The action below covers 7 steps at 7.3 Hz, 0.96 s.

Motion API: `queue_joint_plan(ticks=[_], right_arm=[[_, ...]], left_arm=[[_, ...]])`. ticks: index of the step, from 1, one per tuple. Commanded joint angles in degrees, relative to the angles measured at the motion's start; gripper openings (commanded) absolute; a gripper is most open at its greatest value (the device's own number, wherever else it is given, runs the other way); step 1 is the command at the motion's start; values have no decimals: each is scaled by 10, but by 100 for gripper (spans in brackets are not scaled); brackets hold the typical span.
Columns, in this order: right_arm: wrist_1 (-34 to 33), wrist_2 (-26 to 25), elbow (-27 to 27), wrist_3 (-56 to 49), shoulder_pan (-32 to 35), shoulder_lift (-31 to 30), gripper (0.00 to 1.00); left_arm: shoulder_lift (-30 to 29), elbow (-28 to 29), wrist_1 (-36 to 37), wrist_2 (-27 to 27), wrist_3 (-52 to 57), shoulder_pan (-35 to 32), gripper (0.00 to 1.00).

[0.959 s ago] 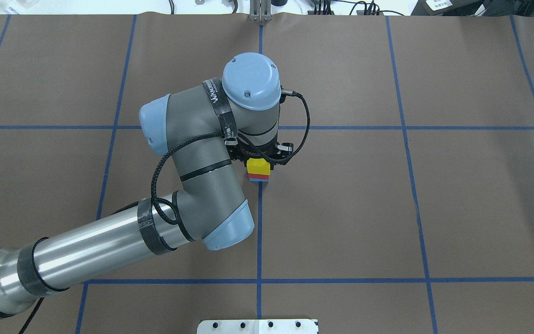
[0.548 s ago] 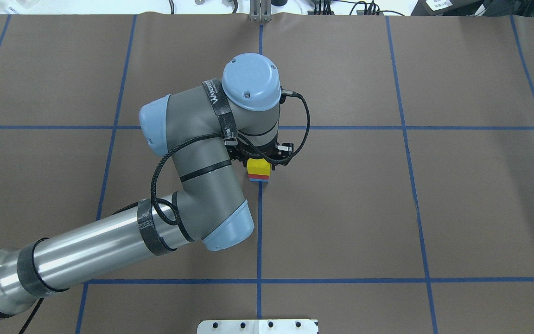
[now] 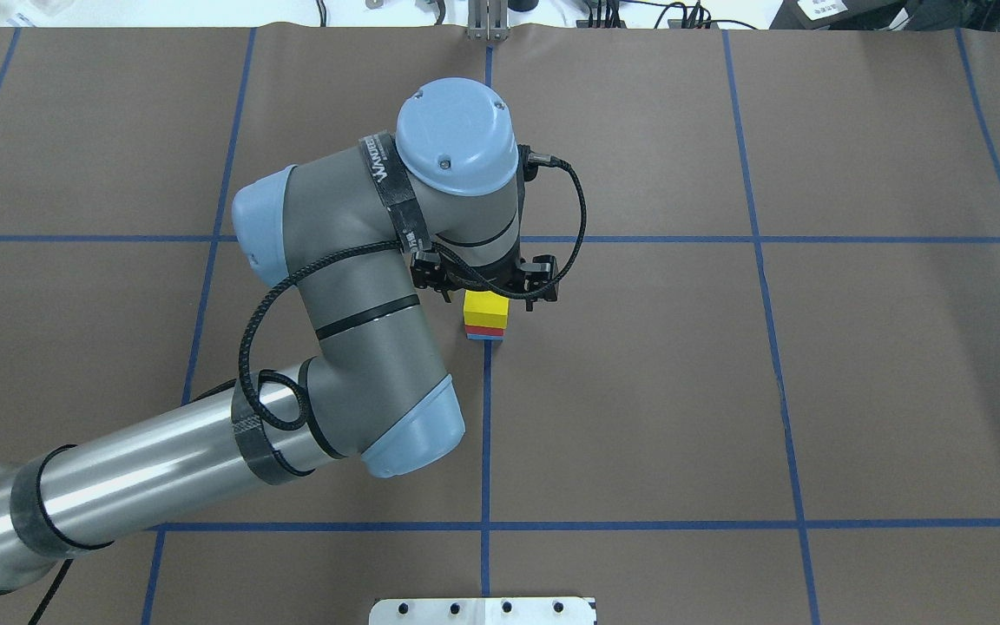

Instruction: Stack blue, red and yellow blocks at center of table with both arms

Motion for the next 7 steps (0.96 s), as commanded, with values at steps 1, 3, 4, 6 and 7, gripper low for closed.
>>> queue_joint_plan(ticks=[1,3,4,6,7], right_arm=[[0,0,0,0,0,0,100],[0,0,0,-1,0,-2,100],[0,0,0,-1,0,-3,100],[0,0,0,-1,0,-4,100],[0,0,0,-2,1,-6,100]], left_arm=[[87,-153,81,-4,84,-42,100],[238,-266,87,-67,241,-143,100],[297,-273,85,-119,363,-214,100],[416,-266,78,-174,572,-349,100],[473,-266,77,-175,625,-402,100]])
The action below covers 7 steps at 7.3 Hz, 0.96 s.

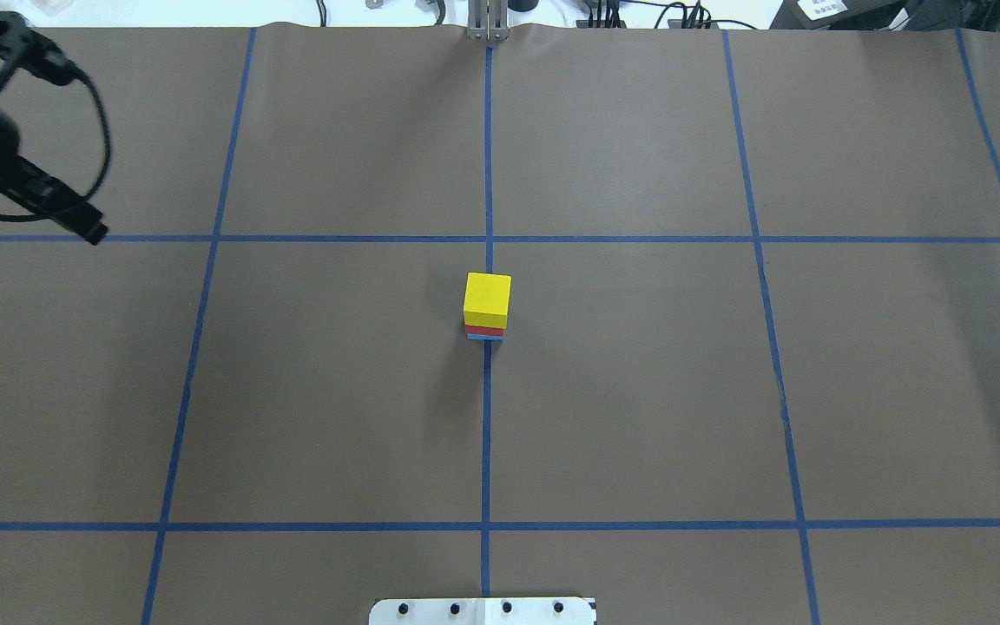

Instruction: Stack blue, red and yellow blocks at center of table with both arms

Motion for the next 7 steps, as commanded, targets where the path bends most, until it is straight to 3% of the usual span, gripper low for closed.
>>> queue_joint_plan(ticks=[1,2,4,7], right_arm=[[0,0,0,-1,1,-2,100],[1,0,1,0,1,-2,100],[0,0,1,-1,1,-3,100],[0,1,1,-1,1,-3,100]], left_arm=[[138,8,-6,-8,114,-108,100],[176,18,-7,-8,110,-110,100],[186,64,-15,-5,111,-158,100],[293,66,-157,-12,116,-211,100]])
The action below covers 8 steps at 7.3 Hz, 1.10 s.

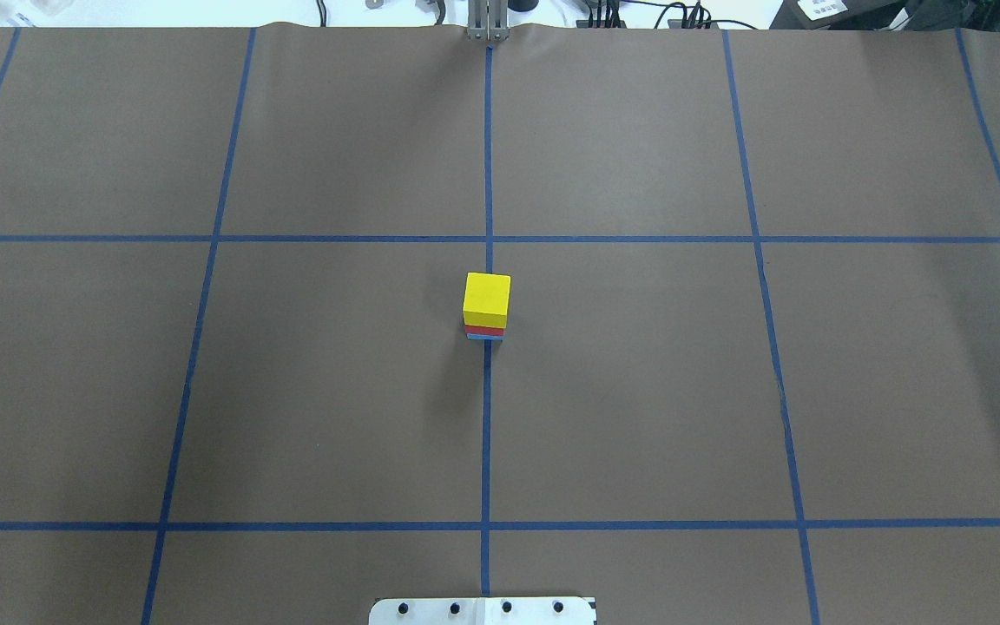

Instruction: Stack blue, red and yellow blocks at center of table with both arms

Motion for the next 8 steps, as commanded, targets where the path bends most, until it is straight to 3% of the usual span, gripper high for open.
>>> queue_joint_plan(ticks=[1,2,8], right_arm=[[0,0,0,0,1,0,100],[0,0,0,-3,3,0,100],[-1,3,-1,0,38,-4,100]], left_arm=[[37,4,-52,-37,1,-43,100],[36,2,-47,-80,-6,-65,100],[38,8,-52,-77,-3,-86,100]])
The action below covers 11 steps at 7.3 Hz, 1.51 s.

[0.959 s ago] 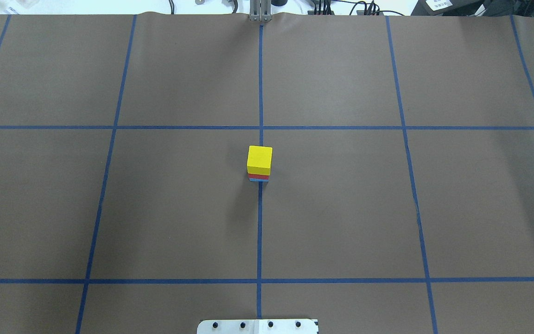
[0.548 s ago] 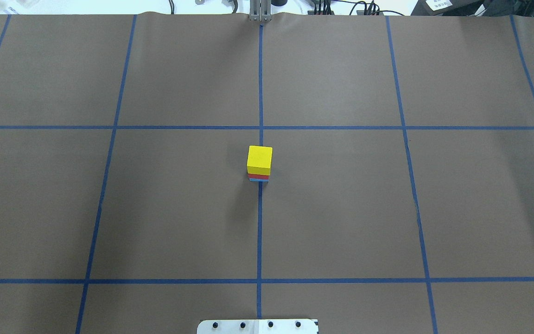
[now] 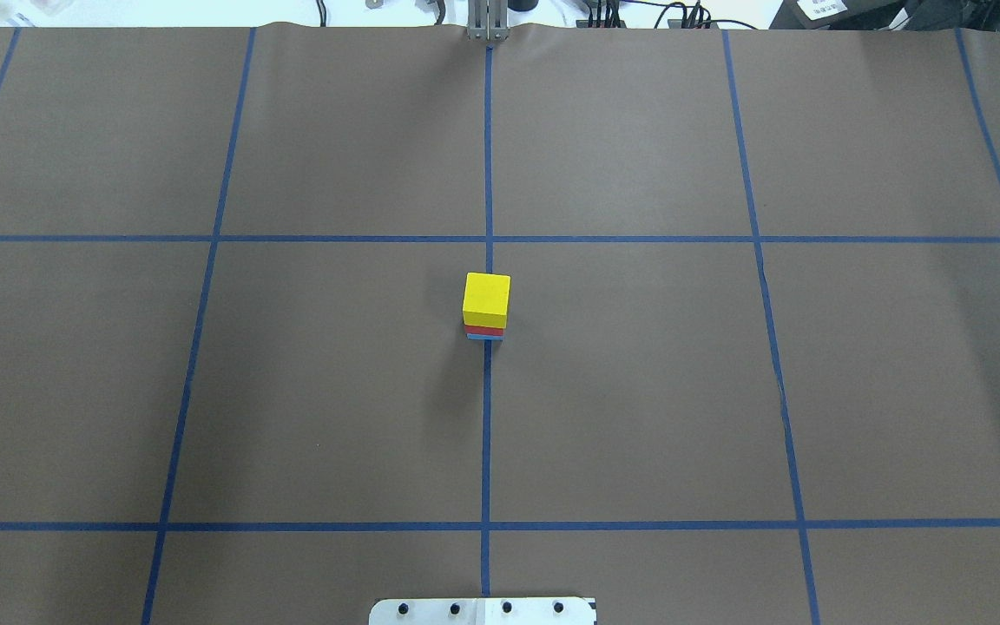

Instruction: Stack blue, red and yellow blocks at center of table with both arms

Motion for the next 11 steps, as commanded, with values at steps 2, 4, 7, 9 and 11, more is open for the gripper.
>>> queue_joint_plan(ticks=[2,4,7,9,11], right_arm=[[1,-1,0,2,10,-3,100],[1,-2,0,2,10,-2,100],[1,-2,1,2,10,-1,100],[1,-2,0,2,9,0,100],[1,-2,2,9,9,0,100]], left_arm=[[9,2,1,0,-2,-1,100],[12,2,1,1,-2,-2,100],[12,2,1,2,-2,-2,100],[12,1,1,18,-2,-2,100],[12,0,1,18,-2,-2,100]])
